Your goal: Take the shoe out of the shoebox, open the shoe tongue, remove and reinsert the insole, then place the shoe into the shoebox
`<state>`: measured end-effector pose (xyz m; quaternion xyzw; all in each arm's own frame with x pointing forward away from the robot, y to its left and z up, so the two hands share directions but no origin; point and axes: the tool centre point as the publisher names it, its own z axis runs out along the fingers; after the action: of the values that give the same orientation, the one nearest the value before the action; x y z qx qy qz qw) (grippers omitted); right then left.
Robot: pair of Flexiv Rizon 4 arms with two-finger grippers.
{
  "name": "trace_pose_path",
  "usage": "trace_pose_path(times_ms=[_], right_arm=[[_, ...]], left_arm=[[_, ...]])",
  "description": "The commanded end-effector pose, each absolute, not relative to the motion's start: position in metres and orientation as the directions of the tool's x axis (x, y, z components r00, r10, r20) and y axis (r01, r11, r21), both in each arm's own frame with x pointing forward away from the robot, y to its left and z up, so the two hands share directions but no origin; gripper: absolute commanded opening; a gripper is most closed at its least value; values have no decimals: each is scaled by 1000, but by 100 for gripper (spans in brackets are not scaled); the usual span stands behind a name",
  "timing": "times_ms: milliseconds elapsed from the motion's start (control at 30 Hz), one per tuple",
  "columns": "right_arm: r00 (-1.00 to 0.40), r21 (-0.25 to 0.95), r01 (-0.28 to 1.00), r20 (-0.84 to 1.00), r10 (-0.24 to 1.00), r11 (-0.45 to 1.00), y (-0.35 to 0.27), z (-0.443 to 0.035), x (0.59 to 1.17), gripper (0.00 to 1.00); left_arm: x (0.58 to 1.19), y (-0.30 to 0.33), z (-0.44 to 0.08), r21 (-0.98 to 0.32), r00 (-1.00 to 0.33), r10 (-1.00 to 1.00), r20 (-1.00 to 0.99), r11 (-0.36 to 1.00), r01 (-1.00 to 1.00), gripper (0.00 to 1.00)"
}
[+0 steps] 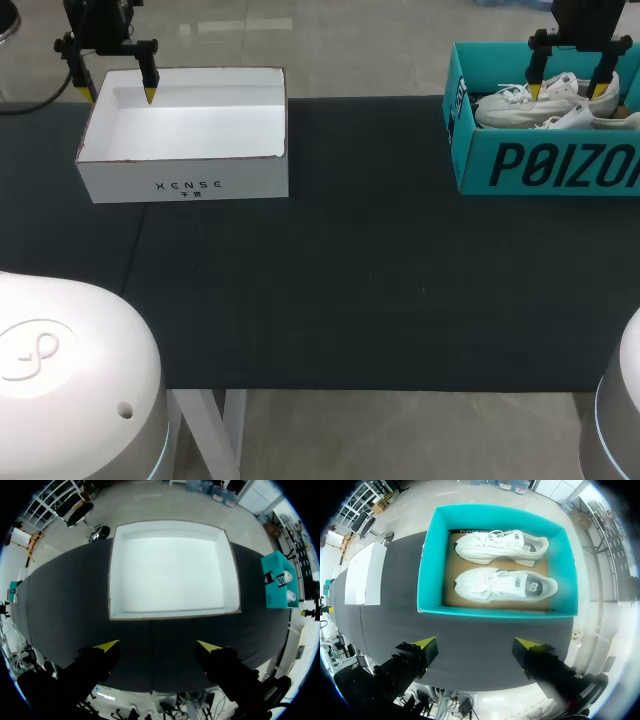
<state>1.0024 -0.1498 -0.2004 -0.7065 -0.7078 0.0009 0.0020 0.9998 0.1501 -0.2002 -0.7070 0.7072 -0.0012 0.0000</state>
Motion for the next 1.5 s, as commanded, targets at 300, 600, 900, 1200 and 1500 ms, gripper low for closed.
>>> trace_pose_path(times_ms=[300, 600, 900, 1200, 1500], right_arm=[[85, 31, 996, -68, 994, -83, -172, -211, 1028, 100], [181, 71, 982, -49, 982, -177, -236, -236, 1068, 100], [208, 74, 977, -128, 970, -200, -293, -255, 1092, 100], [266, 56, 964, -151, 952, -261, -331, -276, 1086, 100], [228, 58, 973, -136, 964, -222, -348, -308, 1088, 100]], left_arm=[[1000, 150, -200, -1, 0, -1000, 1, 0, -1000, 100], [1000, 150, -200, -1, 0, -1000, 1, 0, -1000, 100], [1000, 150, -200, -1, 0, -1000, 1, 0, -1000, 100], [1000, 150, -200, -1, 0, -1000, 1, 0, -1000, 100], [1000, 150, -200, -1, 0, -1000, 1, 0, -1000, 100]])
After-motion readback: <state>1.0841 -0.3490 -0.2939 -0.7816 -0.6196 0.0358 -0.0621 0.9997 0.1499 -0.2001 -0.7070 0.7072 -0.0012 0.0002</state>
